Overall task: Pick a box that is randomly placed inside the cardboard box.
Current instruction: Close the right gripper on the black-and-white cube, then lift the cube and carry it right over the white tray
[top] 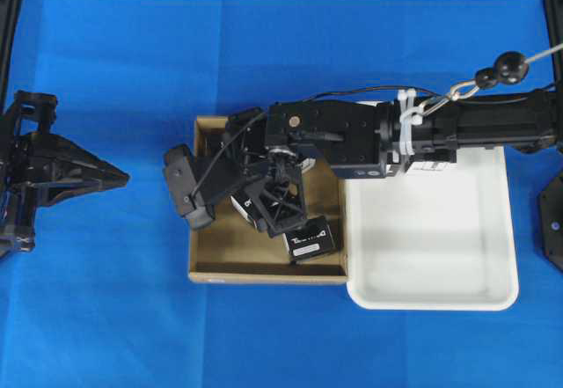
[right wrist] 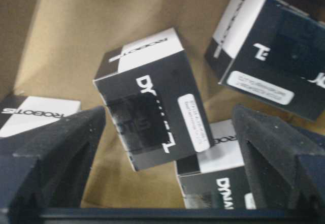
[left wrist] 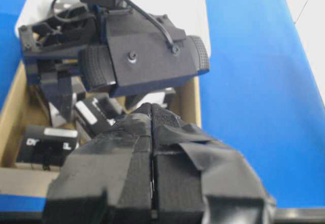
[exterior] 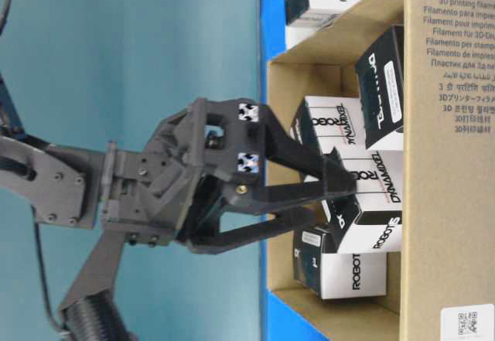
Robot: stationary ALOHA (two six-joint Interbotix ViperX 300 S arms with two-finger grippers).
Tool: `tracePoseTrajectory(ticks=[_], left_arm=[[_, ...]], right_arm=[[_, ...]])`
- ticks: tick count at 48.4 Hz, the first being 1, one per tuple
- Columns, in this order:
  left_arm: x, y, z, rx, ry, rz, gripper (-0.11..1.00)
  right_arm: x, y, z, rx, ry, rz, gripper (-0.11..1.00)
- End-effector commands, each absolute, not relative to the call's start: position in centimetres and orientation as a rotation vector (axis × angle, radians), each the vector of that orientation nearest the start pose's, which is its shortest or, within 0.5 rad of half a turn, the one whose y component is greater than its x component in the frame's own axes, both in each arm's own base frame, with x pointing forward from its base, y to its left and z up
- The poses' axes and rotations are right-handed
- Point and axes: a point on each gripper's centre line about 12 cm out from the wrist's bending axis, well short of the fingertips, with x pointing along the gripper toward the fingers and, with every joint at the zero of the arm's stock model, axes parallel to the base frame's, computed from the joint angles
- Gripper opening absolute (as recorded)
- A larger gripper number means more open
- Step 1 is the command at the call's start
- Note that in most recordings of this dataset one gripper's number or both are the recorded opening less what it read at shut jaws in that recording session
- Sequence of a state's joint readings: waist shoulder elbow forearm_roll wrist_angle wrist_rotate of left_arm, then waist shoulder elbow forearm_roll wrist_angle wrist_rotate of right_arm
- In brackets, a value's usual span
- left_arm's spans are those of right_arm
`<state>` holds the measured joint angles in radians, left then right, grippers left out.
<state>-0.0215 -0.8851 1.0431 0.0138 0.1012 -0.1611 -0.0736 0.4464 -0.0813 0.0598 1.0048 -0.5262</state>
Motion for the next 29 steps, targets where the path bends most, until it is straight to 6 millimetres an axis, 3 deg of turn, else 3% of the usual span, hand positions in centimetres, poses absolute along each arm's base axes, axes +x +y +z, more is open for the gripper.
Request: tracePoseTrajectory(ticks=[1, 9, 20, 24, 29], left_arm=[[21.9, -0.5, 29.7, -0.142, 0.23, -0.005, -0.07], [21.9, -0.4, 29.6, -0.143, 0.232, 0.002, -0.07], [21.9, -0.2, 29.6, -0.144, 0.233, 0.008, -0.07], [21.9, -0.2, 29.6, -0.144, 0.232, 0.008, -0.07], [21.9, -0.2, 29.5, -0.142, 0.235, 0.008, -0.07]], right_arm=[[48.6, -2.7, 14.2, -0.335, 1.344, 0.324, 0.99], [48.9, -2.8, 12.9, -0.339, 1.304, 0.305, 0.99], [48.7, -2.8, 12.7, -0.337, 1.285, 0.293, 0.94], [48.6, -2.5, 12.8, -0.338, 1.29, 0.3, 0.84], [48.6, -2.1, 13.4, -0.339, 1.293, 0.305, 0.61]])
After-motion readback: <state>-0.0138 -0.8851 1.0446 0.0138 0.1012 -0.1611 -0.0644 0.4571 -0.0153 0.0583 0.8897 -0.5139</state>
